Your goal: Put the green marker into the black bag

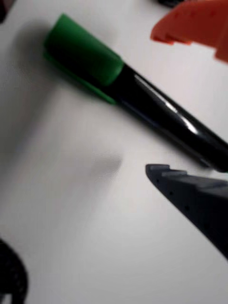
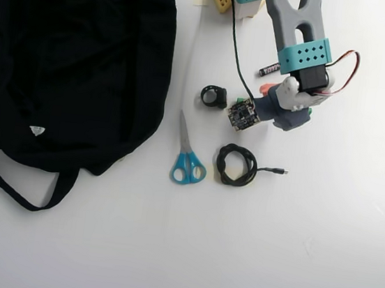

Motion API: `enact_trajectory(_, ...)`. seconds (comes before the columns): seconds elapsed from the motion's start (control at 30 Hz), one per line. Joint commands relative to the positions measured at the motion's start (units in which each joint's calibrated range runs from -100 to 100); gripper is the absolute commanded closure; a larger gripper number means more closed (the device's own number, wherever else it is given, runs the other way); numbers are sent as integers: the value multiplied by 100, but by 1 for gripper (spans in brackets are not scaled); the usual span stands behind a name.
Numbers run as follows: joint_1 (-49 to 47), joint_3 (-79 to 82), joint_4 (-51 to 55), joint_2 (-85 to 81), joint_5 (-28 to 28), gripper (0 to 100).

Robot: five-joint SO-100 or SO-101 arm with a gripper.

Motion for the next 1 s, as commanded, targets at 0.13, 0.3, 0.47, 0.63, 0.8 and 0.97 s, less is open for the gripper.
enact_trajectory(0.13,87,640,-991,-47,-2397,67)
enact_trajectory(0.3,95,937,-1404,-55,-2397,67)
enact_trajectory(0.47,95,1053,-1396,-55,-2397,68)
enact_trajectory(0.63,42,1305,-1387,-96,-2397,74)
enact_trajectory(0.8,20,1566,-1387,-146,-2397,80)
enact_trajectory(0.97,-63,1763,-1396,-146,-2397,82)
